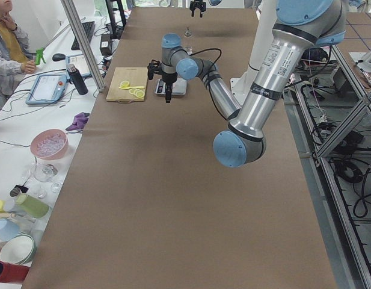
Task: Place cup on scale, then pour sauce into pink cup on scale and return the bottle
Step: 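Release the cup and withdraw the left gripper away from the scale, then reach the right gripper to the glass sauce bottle and grasp it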
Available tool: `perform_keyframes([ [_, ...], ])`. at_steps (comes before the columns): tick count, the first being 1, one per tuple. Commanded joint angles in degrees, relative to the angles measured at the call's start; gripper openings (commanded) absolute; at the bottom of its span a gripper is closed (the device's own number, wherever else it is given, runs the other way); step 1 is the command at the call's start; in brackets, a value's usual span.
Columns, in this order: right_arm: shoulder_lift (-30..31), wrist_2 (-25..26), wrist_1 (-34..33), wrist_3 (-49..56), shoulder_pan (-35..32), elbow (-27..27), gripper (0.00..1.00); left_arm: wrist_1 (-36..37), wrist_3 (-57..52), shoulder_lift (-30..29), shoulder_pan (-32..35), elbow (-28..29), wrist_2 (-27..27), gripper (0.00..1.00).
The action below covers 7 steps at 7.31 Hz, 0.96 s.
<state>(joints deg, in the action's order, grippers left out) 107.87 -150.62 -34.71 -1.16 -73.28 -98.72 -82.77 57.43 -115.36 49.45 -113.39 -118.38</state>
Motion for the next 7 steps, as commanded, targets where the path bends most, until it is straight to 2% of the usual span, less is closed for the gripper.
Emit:
perform_keyframes([
  [1, -3.9, 4.7, 3.7, -2.6, 7.6, 0.4, 0.98, 0.4, -0.1, 0.1, 0.6, 0.3, 0.0, 0.98],
  [5, -8.0, 8.5, 5.1, -3.3, 10.2, 0.3, 0.97, 0.4, 0.0, -0.1, 1.2, 0.9, 0.0, 0.98],
  [7, -8.4, 11.7, 13.8, -5.2, 14.3, 2.3, 0.97, 0.6, 0.0, -0.3, 1.2, 1.0, 0.0, 0.98],
])
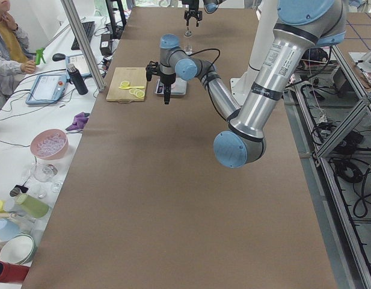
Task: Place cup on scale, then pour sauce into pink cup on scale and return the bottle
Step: 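Reach the right gripper to the glass sauce bottle and grasp it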
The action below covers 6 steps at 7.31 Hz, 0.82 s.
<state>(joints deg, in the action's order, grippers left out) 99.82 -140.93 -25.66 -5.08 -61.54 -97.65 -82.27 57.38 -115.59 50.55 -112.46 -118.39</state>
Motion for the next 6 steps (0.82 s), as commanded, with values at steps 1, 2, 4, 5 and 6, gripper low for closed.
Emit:
perform_keyframes([
  [1, -0.9, 5.4, 8.3, -4.9, 5.7, 2.2, 0.96, 0.1, 0.0, -0.2, 0.1, 0.1, 0.1, 0.98],
  [2, -1.3, 6.0, 11.5, -6.6, 6.2, 4.6, 0.95, 0.2, 0.0, -0.2, 0.1, 0.1, 0.1, 0.98],
  [4, -4.2, 6.5, 20.7, -9.9, 6.3, 12.2, 0.94, 1.3, 0.0, -0.5, 0.3, 0.0, 0.1, 0.98],
  [5, -5.9, 8.4, 22.4, -13.2, 6.3, 13.3, 0.94, 2.9, 0.0, -1.7, 0.3, -0.1, 0.1, 0.98],
  [6, -5.9, 9.2, 26.7, -13.7, 6.3, 15.0, 0.94, 4.1, 0.0, -2.5, 0.3, -0.1, 0.1, 0.98],
])
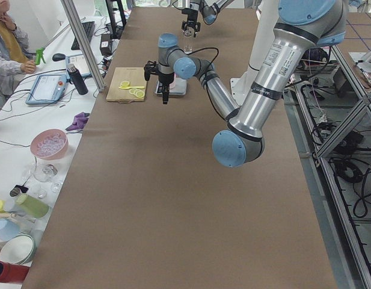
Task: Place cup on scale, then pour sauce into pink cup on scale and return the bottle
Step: 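Reach the right gripper to the glass sauce bottle and grasp it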
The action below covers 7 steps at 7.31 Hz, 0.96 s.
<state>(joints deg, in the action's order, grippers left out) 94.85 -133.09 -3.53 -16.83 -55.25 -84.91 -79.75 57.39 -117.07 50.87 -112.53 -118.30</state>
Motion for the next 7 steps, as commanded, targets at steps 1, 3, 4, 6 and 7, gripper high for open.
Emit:
perform_keyframes([
  [1, -1.0, 1.5, 8.1, -4.9, 0.1, 3.0, 0.93, 2.1, 0.0, -1.2, 0.0, 0.0, 0.1, 0.98],
  [3, -1.6, 2.4, 14.0, -8.8, 0.4, 4.9, 0.94, 2.1, 0.0, -1.3, 0.0, 0.0, 0.1, 0.98],
  [4, -1.6, 2.6, 18.5, -9.7, 1.1, 7.6, 0.93, 2.1, 0.0, -1.3, 0.0, 0.0, 0.1, 0.98],
  [6, -2.9, 6.0, 19.4, -12.0, 4.3, 7.8, 0.93, 2.1, 0.1, -1.3, 0.0, 0.1, 0.2, 0.98],
  [7, -3.3, 8.4, 19.4, -12.0, 6.4, 7.8, 0.93, 2.1, 0.1, -1.3, 0.0, 0.1, 0.2, 0.98],
])
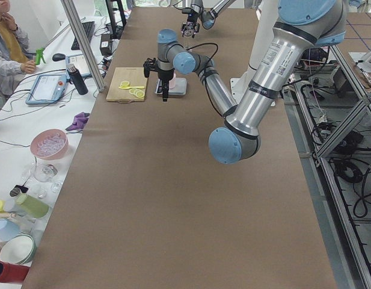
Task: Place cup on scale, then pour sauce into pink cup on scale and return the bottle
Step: 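Reach the right gripper to the glass sauce bottle and grasp it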
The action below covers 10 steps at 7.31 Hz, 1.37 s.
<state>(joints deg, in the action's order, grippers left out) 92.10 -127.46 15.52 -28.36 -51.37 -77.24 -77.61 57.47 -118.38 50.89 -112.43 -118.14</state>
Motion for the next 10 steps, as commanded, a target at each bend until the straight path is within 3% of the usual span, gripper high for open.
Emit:
perform_keyframes([
  [1, -1.2, 4.4, 0.5, -0.5, 3.5, 0.2, 0.92, 0.0, 0.0, 0.0, 0.0, 0.0, 0.1, 0.98],
  [5, -2.6, 4.9, 2.8, -0.3, 3.6, 2.7, 0.86, 0.1, 0.0, 0.1, 0.0, 0.1, 0.1, 0.98],
  [7, -4.9, 5.1, 9.0, -0.5, 3.7, 7.7, 0.85, 0.1, 0.1, 0.0, 0.0, 0.0, 0.1, 0.98],
  [10, -5.3, 7.0, 14.2, -1.1, 4.6, 9.7, 0.84, 2.5, 0.2, -1.6, -0.1, 0.1, 0.3, 0.98],
])
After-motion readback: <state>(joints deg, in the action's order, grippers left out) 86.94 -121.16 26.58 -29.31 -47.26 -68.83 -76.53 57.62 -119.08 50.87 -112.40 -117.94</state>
